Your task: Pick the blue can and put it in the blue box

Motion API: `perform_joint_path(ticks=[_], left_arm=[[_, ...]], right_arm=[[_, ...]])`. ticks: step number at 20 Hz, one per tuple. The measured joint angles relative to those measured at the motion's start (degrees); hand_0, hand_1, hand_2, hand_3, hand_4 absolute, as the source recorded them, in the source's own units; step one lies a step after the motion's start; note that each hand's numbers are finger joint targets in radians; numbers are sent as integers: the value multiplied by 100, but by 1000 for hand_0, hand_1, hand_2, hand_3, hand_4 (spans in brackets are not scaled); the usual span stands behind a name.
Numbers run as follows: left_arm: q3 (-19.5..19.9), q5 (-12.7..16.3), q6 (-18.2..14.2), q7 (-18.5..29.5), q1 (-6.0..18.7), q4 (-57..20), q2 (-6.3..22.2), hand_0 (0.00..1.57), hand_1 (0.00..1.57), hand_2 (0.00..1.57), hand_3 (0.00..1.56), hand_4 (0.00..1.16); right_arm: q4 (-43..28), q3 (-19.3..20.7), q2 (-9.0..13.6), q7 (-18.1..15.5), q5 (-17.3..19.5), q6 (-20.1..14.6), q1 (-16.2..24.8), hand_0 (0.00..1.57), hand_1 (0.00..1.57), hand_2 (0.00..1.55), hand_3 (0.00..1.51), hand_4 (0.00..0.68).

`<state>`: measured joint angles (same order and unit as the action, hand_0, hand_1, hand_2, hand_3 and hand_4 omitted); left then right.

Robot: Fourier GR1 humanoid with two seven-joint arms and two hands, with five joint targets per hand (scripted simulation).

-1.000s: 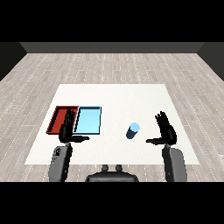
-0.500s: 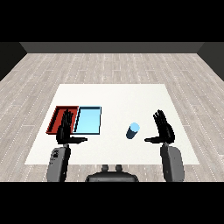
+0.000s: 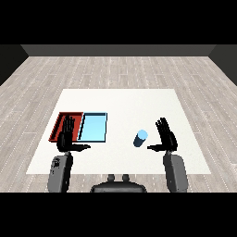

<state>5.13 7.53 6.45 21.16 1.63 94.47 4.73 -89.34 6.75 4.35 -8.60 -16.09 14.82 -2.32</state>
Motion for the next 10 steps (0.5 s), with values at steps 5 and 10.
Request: perform_joint_path(ticks=[5,10], left_arm=[[57,24,21,56,6,-76,4,0,0,0,0,0],[54,84,129,32,-67,-31,9,0,0,0,0,0]], right_arm=[[449,-116,-238,-188,72,-201,-188,0,0,0,0,0],[861,-145,-325,-393,36,-190,-259,0,0,0,0,0]])
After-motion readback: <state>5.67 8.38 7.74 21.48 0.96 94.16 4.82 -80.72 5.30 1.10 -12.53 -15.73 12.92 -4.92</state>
